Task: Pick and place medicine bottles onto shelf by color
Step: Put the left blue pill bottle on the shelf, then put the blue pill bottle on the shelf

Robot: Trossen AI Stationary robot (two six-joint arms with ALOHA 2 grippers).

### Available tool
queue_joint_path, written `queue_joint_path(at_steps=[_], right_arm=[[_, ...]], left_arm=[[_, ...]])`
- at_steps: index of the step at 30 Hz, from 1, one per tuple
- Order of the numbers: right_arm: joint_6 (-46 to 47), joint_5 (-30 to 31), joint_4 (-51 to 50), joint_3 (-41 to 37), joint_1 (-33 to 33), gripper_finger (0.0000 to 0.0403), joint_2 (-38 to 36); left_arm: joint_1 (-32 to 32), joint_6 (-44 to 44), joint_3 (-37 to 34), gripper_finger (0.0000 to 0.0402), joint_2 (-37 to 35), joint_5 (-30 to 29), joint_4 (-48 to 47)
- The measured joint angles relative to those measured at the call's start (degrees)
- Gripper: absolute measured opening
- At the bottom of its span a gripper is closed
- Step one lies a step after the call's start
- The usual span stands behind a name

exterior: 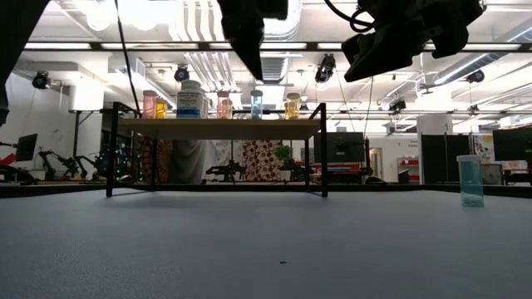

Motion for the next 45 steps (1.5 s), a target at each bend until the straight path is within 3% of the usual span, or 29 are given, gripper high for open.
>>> queue_joint_path(at_steps=[7,28,33,40,45], right_arm=[[0.0,0.0,0.0,0.0,0.0,0.0009,0.0],[-0.1,0.0,0.0,0.0,0.0,0.0009,0.0],[0.0,0.0,-0.2,0.0,0.0,0.0009,0.0],[2.8,0.0,-0.2,-0.4,0.0,0.0009,0.0],[6.8,0.0,0.0,-0.9,0.0,0.0009,0.0]], left_arm=[[2.1,1.1,-5.4,0.0003,0.1,-5.8,6.3],[4.6,1.2,-6.5,0.0004,0.0,-7.1,8.6],[1.2,1.0,-6.5,0.0004,-2.0,-6.9,8.6],[-8.5,0.8,-7.5,0.0004,-6.9,-1.8,10.3],[-15.5,1.1,-15.0,0.0004,-13.0,-1.6,17.9]])
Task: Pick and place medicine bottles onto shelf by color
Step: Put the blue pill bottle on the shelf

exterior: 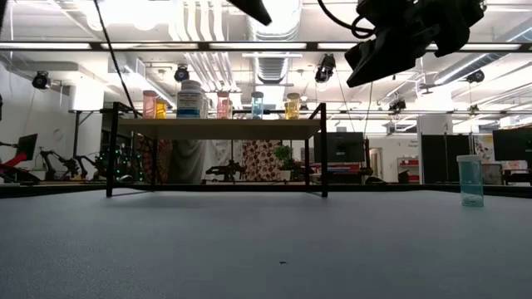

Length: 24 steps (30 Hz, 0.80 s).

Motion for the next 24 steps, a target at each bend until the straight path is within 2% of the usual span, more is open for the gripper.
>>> queue_joint_path(at_steps=[6,13,21,24], right_arm=[[10.9,0.0,-1.1,0.1,0.0,0.0009,0.0],[25.1,0.0,-17.9,4.9,0.0,0.0009,0.0],[45.8,0.1,-40.3,11.6,0.0,0.0009,1.4],[52.1,0.0,-46.4,13.4,0.0,0.0009,2.5]], left_arm=[[-4.3,0.0,-15.2,0.0004,-10.2,-0.1,14.5],[-5.3,2.3,-30.9,0.0004,-19.1,-0.3,31.9],[-5.3,7.8,-39.0,0.0004,-24.5,-1.2,43.2],[-5.3,8.0,-39.4,0.0004,-25.7,-1.3,43.2]])
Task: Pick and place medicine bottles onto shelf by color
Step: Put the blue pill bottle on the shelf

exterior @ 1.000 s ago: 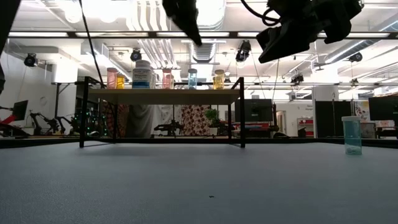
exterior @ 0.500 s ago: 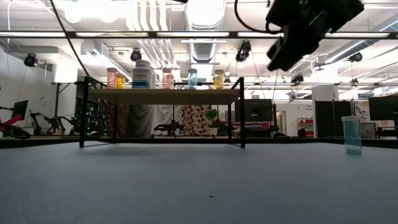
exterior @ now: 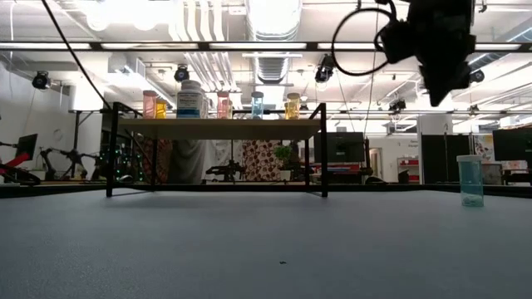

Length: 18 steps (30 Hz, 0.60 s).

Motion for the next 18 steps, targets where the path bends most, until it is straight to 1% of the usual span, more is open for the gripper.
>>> queue_joint_path(at_steps=[4,9,12,15,18], right_arm=[[2.5,0.0,-4.4,1.6,0.4,0.0009,1.4],[4.3,0.0,-5.2,2.1,1.7,0.0009,2.3],[7.7,-0.1,-6.0,1.8,2.2,0.0014,2.5],[10.1,0.0,-6.3,0.9,3.2,0.0036,2.5],[11.9,0.0,-6.3,0.3,3.5,0.0075,2.8]], left_arm=[[0.0,1.6,-0.1,0.0004,-0.4,-0.3,-0.1],[0.0,3.0,-0.1,0.0004,-0.4,-0.7,-0.3],[0.1,3.0,-0.1,0.0004,-0.4,-2.0,-0.5],[0.1,3.0,-0.2,0.0004,-0.4,-3.2,-0.6],[0.1,4.1,-0.3,0.0004,-0.4,-4.4,-0.6]])
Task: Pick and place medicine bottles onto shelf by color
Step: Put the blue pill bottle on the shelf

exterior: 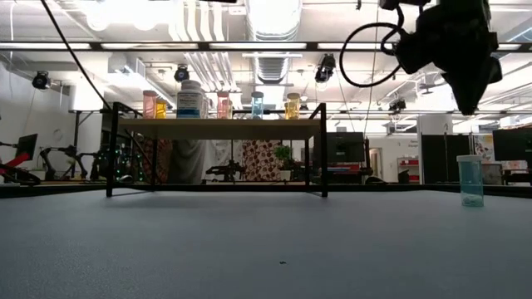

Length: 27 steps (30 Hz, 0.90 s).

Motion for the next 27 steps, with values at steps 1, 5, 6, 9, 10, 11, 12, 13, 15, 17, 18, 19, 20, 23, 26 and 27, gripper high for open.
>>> queue_joint_path(at_steps=[1,5,6,9,10,11,12,13,15,17,18,19,20,23,26,27], right_arm=[[0.5,0.1,0.0,-0.1,0.0,0.0091,0.3],[1.8,3.5,-0.1,-0.3,0.0,0.0157,2.5],[1.7,4.3,-0.1,-0.3,-0.1,0.0172,3.1],[1.7,4.5,0.4,-0.3,0.0,0.0211,5.3],[1.7,4.5,0.3,-0.4,0.0,0.0221,6.0],[1.7,4.5,0.3,-0.4,0.0,0.0231,6.8],[1.6,4.4,0.2,-0.4,0.0,0.0239,7.4],[1.3,4.3,0.2,-0.4,0.0,0.0246,8.2],[0.6,4.0,0.2,-0.4,0.0,0.0256,9.7],[0.1,4.0,0.3,-0.4,0.0,0.0260,11.3],[-0.2,4.0,0.3,-0.4,0.0,0.0261,12.1],[-0.5,4.0,0.2,-0.4,0.0,0.0261,12.9],[-1.0,4.0,0.3,-0.4,0.1,0.0261,13.7],[-1.9,4.0,0.5,-0.4,0.2,0.0252,15.9],[-2.8,4.0,0.6,-0.4,0.3,0.0238,17.7],[-3.0,4.0,0.5,-0.4,0.3,0.0232,18.1]], left_arm=[[0.0,0.5,-0.1,0.0004,0.0,-0.1,0.0],[0.0,1.4,-0.4,0.0004,0.0,-1.7,0.1],[0.0,1.4,-0.6,0.0004,-0.1,-2.2,0.1],[0.0,1.4,-1.4,0.0004,-0.5,-3.2,0.1],[0.0,1.4,-1.8,0.0004,-0.8,-3.3,0.1],[0.0,1.4,-2.1,0.0004,-1.2,-3.3,0.1],[0.0,1.3,-2.5,0.0004,-1.6,-3.4,0.1],[0.0,1.3,-2.8,0.0004,-2.0,-3.4,0.1],[0.0,1.3,-3.2,0.0004,-2.9,-3.4,0.2],[0.0,1.3,-3.5,0.0004,-3.9,-3.4,0.1],[0.0,1.2,-3.5,0.0004,-4.3,-3.4,0.3],[0.0,1.2,-3.6,0.0004,-4.8,-3.4,0.2],[0.0,1.2,-3.6,0.0004,-5.2,-3.4,0.1],[0.0,1.2,-3.6,0.0004,-6.3,-3.4,0.1],[0.0,1.2,-3.7,0.0004,-7.3,-3.4,0.1],[0.0,1.2,-3.7,0.0004,-7.5,-3.4,0.1]])
